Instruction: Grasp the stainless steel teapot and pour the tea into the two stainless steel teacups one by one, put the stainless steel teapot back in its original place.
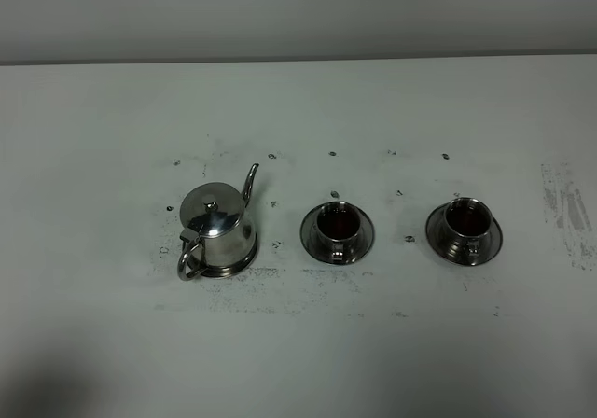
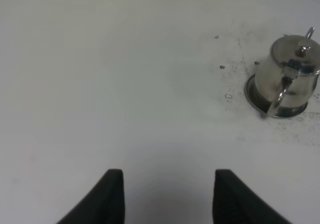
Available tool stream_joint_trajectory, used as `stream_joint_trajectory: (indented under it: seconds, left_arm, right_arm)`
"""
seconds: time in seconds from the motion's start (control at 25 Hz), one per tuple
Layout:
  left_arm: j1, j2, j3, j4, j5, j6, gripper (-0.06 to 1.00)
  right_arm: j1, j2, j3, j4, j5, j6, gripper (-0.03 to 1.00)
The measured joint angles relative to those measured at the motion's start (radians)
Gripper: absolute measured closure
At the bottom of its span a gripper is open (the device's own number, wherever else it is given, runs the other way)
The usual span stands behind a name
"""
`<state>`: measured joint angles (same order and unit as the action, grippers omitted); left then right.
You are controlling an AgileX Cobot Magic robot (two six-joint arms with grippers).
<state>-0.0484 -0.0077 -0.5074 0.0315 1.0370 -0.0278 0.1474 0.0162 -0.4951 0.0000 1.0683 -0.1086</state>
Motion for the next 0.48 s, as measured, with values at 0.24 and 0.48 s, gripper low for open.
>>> stream_joint_trajectory:
  seconds: [0.24, 0.48]
  left_arm:
    - [0.0, 0.0, 0.0, 0.0, 0.0, 0.0, 0.55]
    - [0.0, 0.0, 0.0, 0.0, 0.0, 0.0, 0.55]
  right_arm:
    - [0.0, 0.0, 0.0, 0.0, 0.0, 0.0, 0.45]
    - [0.0, 0.0, 0.0, 0.0, 0.0, 0.0, 0.45]
